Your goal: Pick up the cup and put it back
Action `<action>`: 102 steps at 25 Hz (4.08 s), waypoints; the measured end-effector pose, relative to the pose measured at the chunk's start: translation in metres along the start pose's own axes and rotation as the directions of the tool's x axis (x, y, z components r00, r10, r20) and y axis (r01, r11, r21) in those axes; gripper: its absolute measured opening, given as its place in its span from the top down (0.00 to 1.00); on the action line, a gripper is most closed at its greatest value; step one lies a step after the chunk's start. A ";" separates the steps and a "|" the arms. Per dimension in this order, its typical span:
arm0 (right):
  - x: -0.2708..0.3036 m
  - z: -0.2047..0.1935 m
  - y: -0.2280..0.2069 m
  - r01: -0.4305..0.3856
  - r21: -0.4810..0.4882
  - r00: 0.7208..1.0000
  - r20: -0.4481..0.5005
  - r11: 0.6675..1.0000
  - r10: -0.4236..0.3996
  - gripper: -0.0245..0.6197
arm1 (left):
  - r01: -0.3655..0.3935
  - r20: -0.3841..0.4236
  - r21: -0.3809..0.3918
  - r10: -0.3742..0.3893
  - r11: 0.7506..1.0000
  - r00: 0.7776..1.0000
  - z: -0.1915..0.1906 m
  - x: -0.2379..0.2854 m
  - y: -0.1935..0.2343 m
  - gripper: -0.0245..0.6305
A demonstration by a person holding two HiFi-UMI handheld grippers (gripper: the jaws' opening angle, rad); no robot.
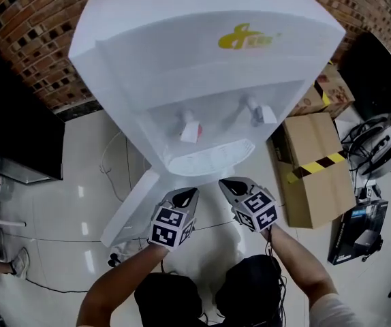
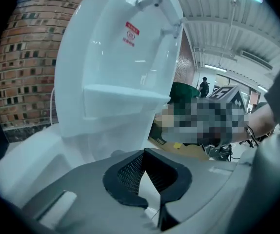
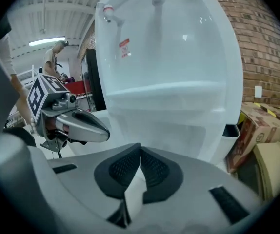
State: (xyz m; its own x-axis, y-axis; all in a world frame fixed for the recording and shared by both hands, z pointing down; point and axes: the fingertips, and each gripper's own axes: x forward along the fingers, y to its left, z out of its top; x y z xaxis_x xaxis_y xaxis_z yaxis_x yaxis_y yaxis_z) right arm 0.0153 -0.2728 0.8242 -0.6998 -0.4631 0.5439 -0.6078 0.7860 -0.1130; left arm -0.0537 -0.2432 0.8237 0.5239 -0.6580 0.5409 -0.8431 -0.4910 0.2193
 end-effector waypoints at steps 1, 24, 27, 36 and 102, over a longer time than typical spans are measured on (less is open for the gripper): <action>0.009 -0.007 -0.005 -0.005 0.001 1.000 0.003 1.000 0.005 0.94 | -0.002 -0.003 0.008 0.002 1.000 1.000 -0.007 0.007 0.005 0.96; 0.188 -0.104 -0.076 0.109 0.029 0.990 0.088 0.994 -0.112 0.28 | -0.065 -0.030 -0.012 0.065 0.998 0.997 -0.062 0.072 0.044 0.96; 0.200 -0.117 -0.084 0.140 0.023 0.987 0.072 0.990 -0.141 0.28 | -0.071 -0.029 -0.026 0.070 0.997 0.997 -0.064 0.073 0.045 0.96; 0.215 -0.118 -0.086 0.158 0.049 0.984 0.076 0.986 -0.161 0.32 | -0.052 -0.021 -0.033 0.052 0.998 0.998 -0.062 0.065 0.038 0.96; -0.450 0.368 0.145 0.124 0.177 0.982 0.123 0.976 -0.147 0.46 | -0.216 0.077 -0.220 0.237 0.951 0.968 0.344 -0.373 -0.224 0.96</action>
State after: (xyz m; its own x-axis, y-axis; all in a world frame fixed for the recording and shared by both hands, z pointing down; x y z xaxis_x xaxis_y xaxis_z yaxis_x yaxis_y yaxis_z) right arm 0.1039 -0.1007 0.2571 -0.6440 -0.6200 0.4482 -0.7464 0.6379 -0.1899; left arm -0.0181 -0.0845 0.2931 0.3166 -0.7978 0.5130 -0.9417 -0.1995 0.2708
